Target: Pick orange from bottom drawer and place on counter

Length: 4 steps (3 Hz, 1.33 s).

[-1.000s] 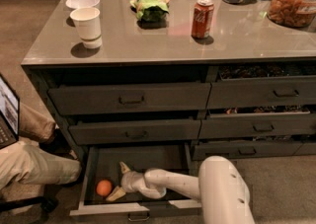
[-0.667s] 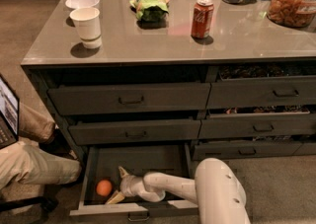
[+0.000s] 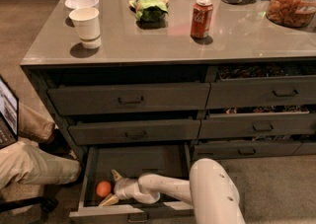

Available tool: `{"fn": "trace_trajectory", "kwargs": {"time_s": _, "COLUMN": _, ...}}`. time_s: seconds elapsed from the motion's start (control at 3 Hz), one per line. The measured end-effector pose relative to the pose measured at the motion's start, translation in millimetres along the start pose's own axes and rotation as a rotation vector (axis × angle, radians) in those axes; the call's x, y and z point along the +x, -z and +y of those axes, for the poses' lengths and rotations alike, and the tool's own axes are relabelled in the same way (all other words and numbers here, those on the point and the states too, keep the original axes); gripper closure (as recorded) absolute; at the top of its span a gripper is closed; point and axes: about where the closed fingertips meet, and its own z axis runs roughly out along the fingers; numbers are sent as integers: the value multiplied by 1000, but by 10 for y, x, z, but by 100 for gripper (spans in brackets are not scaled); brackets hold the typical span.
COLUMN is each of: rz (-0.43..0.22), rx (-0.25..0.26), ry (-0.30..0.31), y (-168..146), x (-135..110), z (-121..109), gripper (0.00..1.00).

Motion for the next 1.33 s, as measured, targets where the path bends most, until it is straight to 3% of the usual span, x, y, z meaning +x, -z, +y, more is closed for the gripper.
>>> {"fn": "trace_trajectory", "kwargs": {"time_s": 0.33, "rz": -12, "rx": -26, "ry": 7, "y": -100, "x": -84, "z": 89, "gripper": 0}}
{"fn": "trace_trajectory", "kwargs": {"time_s": 0.67, "rz": -12, "rx": -59, "ry": 2, "y": -267, "x": -112, "z": 146, "gripper": 18}}
{"fn": "trace_trajectory", "kwargs": {"time_s": 1.33, "rz": -12, "rx": -66, "ry": 13, "y": -345, "x": -187, "z": 127, "gripper": 65}}
